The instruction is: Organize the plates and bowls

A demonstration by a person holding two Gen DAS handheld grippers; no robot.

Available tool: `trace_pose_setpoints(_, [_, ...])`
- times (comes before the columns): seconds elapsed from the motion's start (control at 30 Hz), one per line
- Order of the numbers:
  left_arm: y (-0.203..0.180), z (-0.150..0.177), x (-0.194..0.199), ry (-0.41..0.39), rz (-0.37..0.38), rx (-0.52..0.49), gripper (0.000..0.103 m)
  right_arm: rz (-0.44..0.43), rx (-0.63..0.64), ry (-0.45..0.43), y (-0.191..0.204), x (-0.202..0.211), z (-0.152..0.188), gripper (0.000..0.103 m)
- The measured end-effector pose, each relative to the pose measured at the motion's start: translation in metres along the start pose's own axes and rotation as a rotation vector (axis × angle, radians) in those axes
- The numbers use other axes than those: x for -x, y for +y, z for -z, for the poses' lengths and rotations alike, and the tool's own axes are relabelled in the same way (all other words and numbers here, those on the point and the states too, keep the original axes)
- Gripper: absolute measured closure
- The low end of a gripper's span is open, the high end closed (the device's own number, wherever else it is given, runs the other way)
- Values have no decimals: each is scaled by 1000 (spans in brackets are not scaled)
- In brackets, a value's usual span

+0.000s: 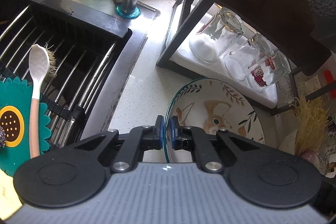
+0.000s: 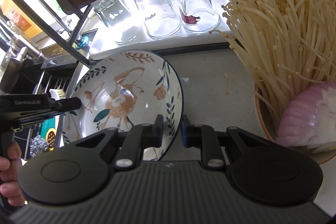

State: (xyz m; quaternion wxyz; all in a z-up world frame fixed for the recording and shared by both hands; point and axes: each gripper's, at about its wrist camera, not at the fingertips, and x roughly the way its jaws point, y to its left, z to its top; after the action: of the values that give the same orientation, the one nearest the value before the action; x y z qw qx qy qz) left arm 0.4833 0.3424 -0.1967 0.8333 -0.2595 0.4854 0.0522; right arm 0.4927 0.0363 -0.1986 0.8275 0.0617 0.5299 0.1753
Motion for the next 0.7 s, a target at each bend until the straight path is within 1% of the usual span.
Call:
trace_pose_setpoints(0.3, [-3,9,22,-12,6,-18,98,-9,3,-33,2,17,3,84])
trace_pose_setpoints(0.7, [-18,24,67,-73,22,-38,98,-43,-2,-81,4,60,17,85])
